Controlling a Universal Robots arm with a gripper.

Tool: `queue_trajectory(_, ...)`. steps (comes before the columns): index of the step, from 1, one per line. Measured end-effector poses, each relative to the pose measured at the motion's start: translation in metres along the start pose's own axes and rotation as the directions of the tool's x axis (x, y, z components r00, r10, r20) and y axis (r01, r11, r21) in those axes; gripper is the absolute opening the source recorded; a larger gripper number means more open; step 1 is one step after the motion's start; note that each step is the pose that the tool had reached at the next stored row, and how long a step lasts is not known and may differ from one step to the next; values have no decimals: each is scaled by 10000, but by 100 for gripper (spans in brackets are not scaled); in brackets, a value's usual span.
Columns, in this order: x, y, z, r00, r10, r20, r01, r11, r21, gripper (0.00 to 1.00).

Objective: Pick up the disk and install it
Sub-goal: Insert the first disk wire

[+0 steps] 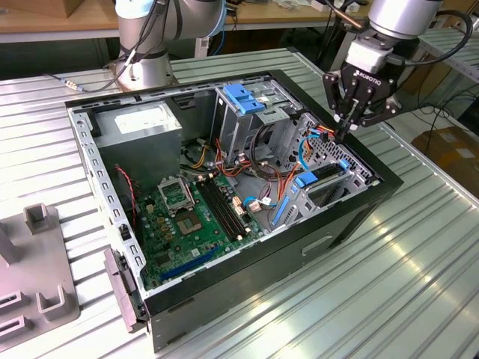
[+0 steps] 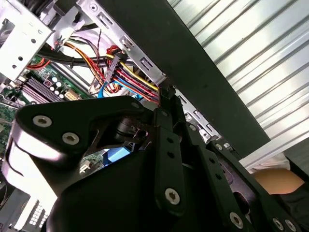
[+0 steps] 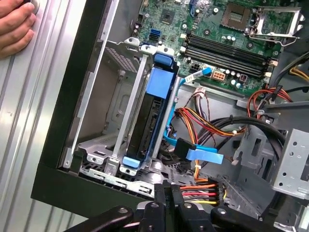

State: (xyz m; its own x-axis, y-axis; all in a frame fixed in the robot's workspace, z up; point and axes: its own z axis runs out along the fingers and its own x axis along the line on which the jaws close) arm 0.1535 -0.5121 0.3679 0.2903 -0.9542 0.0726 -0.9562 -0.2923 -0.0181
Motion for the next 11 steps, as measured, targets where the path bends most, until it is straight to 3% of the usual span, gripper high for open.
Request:
queue_trajectory(6, 38, 21, 10, 9999, 133, -3, -133, 9999, -10, 16)
queue_trajectory(9, 15, 103, 7, 9999, 141, -4, -141, 9999, -11, 16)
queue_trajectory(11, 8, 127, 8, 9998, 194, -5, -194, 9998, -14, 16)
